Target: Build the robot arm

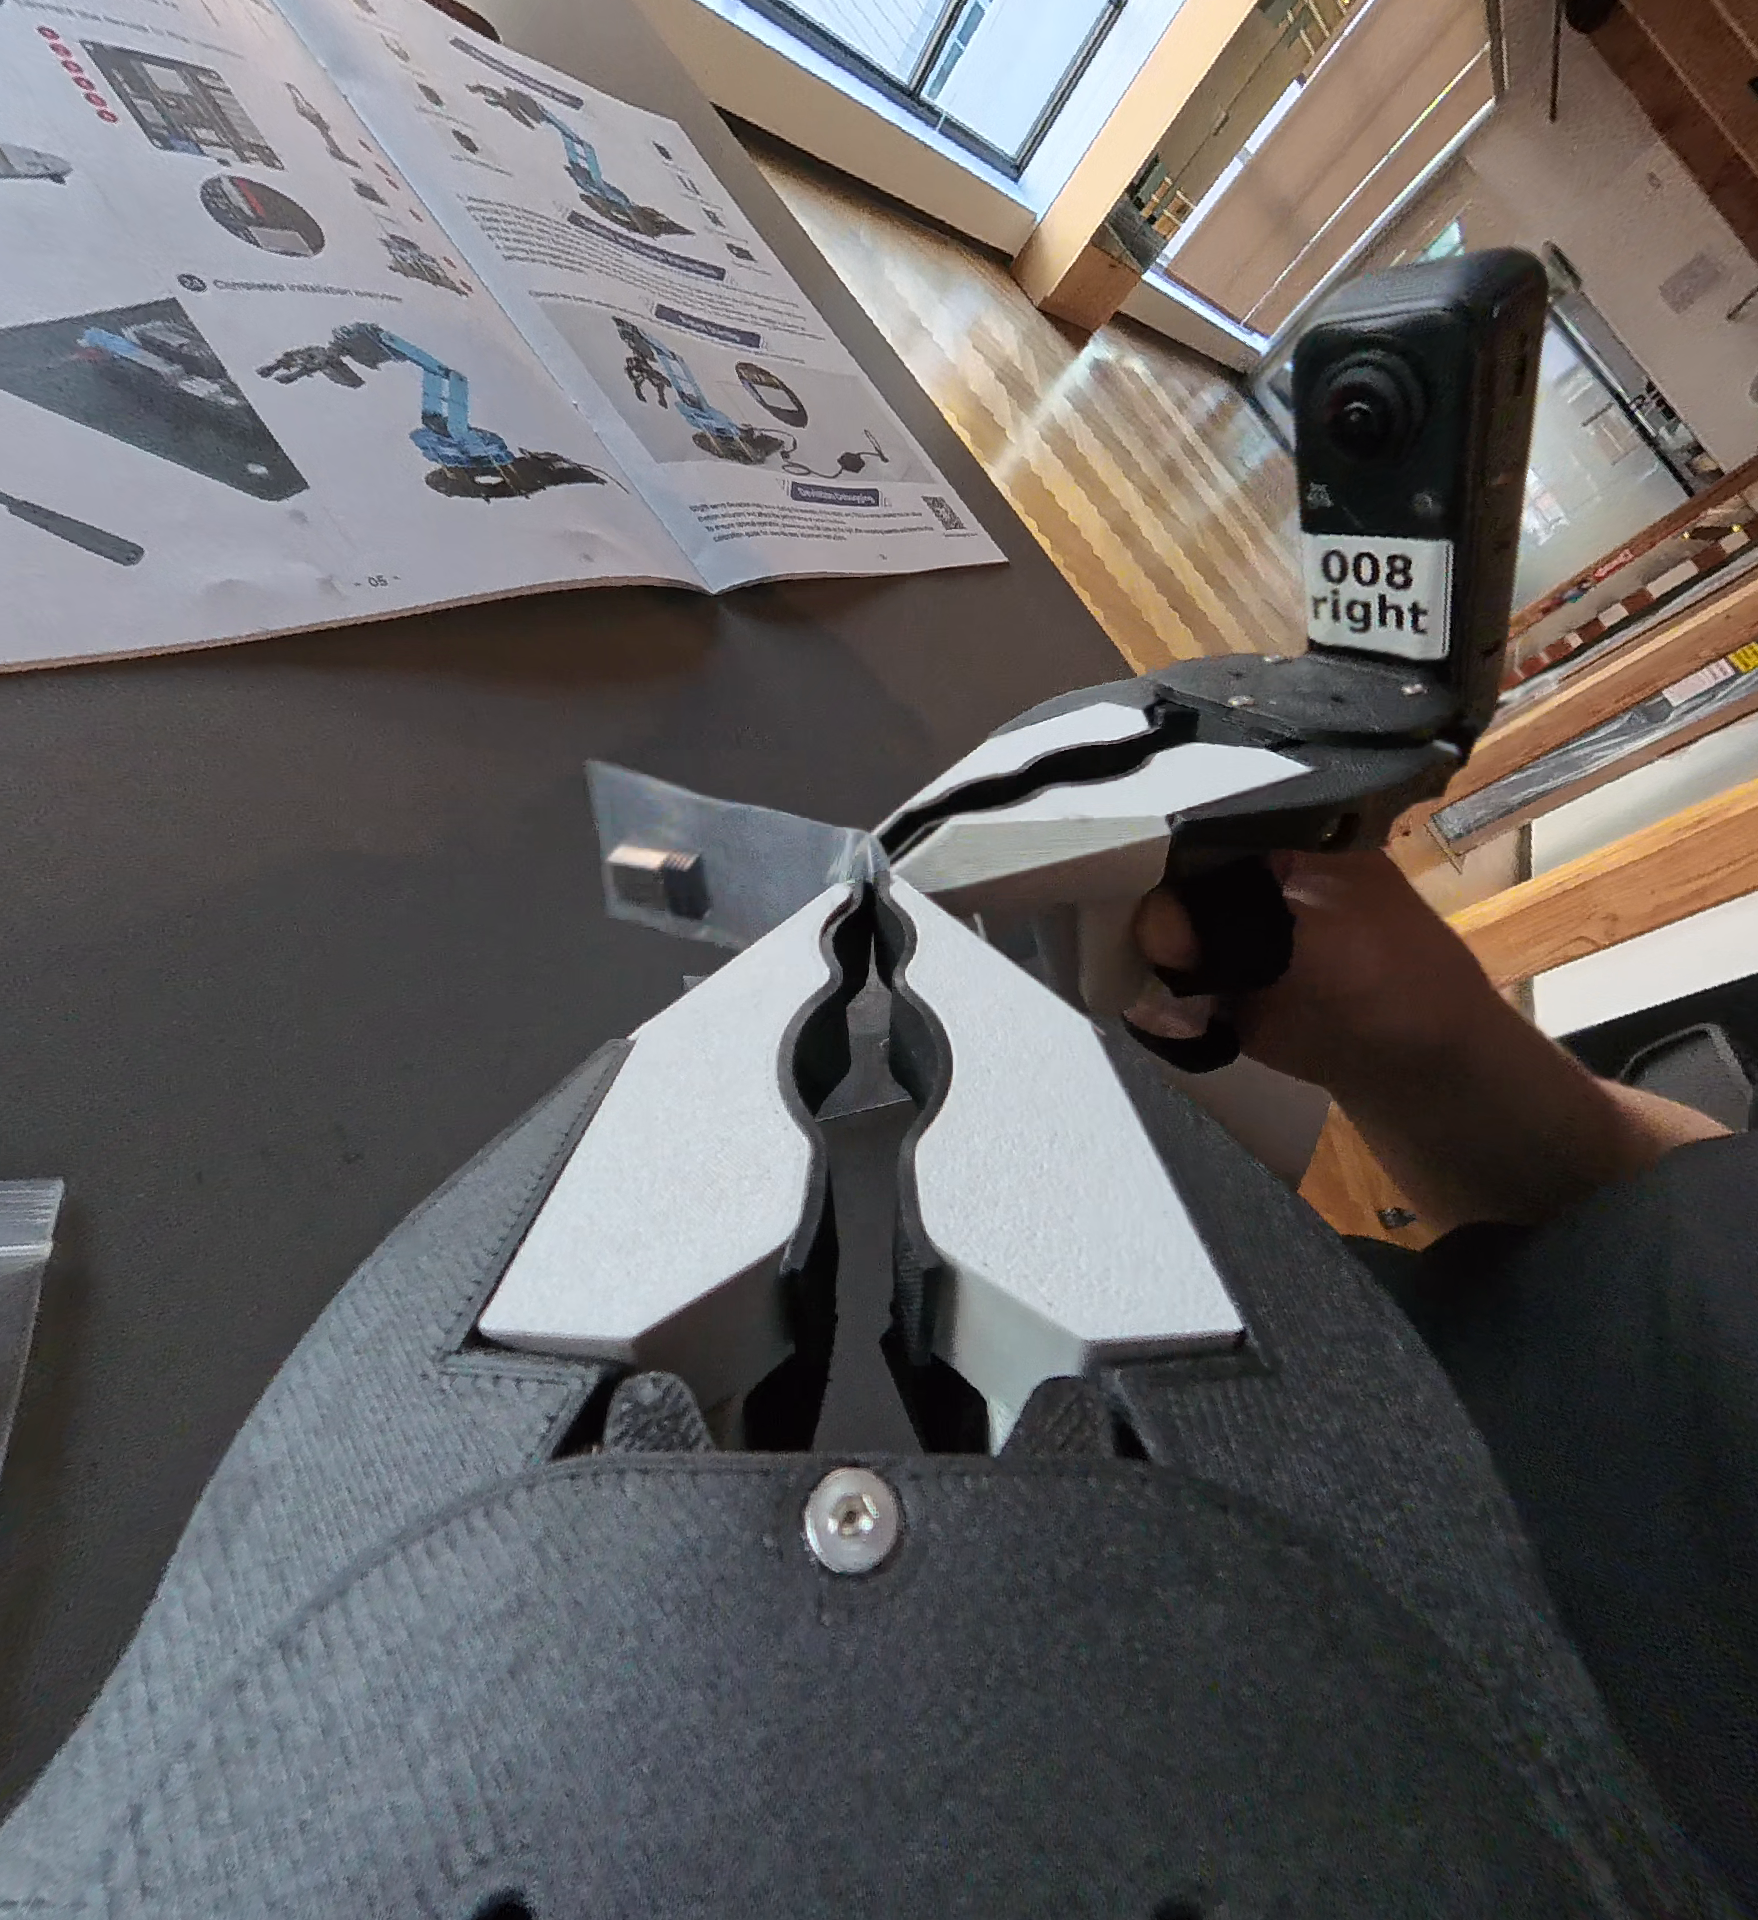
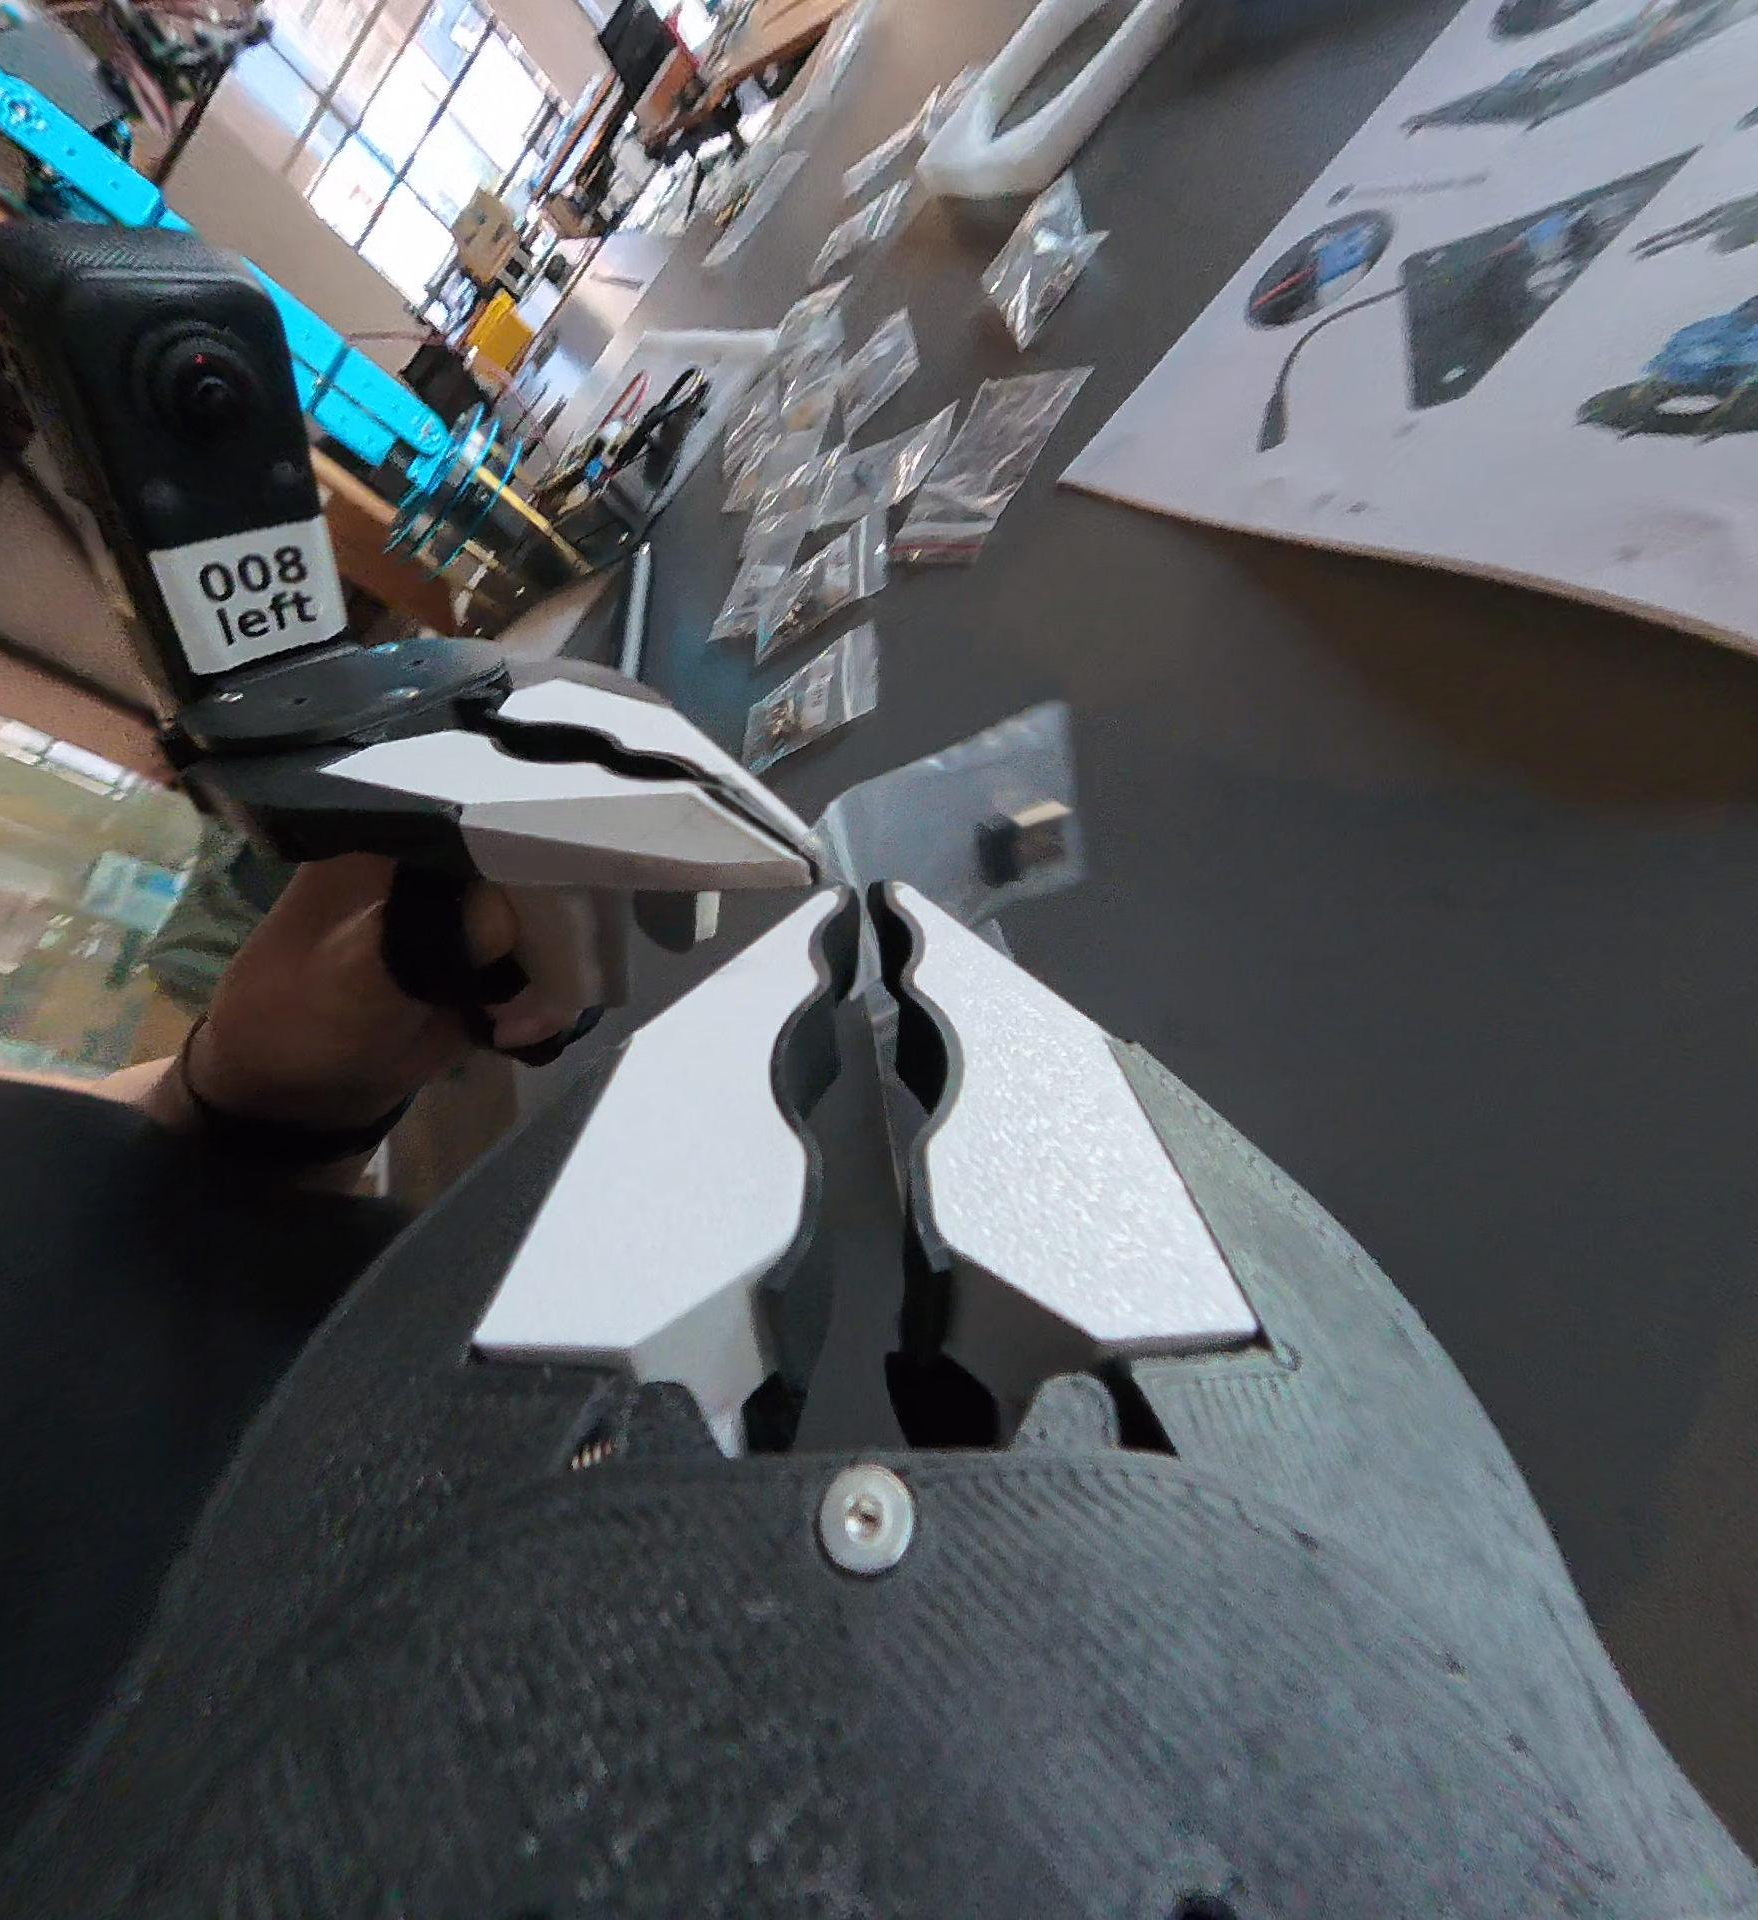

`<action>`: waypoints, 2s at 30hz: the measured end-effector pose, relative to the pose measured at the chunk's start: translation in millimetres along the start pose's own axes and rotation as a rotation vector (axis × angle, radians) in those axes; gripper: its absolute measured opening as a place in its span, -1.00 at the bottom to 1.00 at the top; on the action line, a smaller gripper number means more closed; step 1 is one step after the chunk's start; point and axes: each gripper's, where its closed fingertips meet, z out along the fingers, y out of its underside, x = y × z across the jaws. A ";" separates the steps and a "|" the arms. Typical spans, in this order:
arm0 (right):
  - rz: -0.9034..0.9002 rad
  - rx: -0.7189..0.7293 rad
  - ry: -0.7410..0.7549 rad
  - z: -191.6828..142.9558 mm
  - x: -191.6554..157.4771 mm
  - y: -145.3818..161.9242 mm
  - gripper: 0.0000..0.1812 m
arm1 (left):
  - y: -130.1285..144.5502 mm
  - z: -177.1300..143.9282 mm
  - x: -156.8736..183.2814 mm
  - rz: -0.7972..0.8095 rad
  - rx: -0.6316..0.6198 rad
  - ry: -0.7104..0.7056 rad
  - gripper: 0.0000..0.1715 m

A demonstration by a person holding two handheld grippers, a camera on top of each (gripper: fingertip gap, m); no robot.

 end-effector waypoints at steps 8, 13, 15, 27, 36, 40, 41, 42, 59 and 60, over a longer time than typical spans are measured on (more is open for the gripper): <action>-0.144 0.032 -0.017 -4.2 -5.8 0.0 -1.00 | 1.2 0.5 6.2 -0.003 -0.009 0.028 -1.00; -0.088 0.073 -0.029 -3.4 -8.4 -3.7 -1.00 | -4.2 0.4 -6.8 0.186 0.023 -0.153 -0.86; -0.065 0.083 -0.030 -1.7 -10.2 -4.8 -1.00 | -6.9 -0.9 -9.4 0.252 0.039 -0.210 -0.87; -0.047 0.076 -0.055 -2.6 -10.8 -0.9 -1.00 | 1.4 0.1 -1.6 0.169 -0.030 -0.065 -1.00; -0.168 -0.021 0.088 1.6 12.4 -4.1 -1.00 | 1.6 13.8 -24.3 0.172 -0.200 -0.144 -1.00; -0.214 -0.038 0.193 1.2 22.7 -26.7 -1.00 | -16.7 21.0 -31.6 0.188 -0.204 -0.230 -1.00; -0.212 -0.041 0.206 1.9 25.1 -28.9 -1.00 | -17.6 21.9 -33.7 0.183 -0.211 -0.245 -1.00; -0.213 -0.046 0.219 3.2 27.3 -29.0 -1.00 | -16.9 22.7 -35.9 0.175 -0.219 -0.259 -1.00; -0.220 -0.049 0.193 -24.1 14.8 -40.2 -1.00 | -23.5 15.2 -0.2 0.517 -0.064 -0.238 -0.13; -0.189 -0.043 0.152 -27.0 8.3 -42.5 -1.00 | -23.8 16.7 0.8 0.598 -0.051 -0.248 -0.04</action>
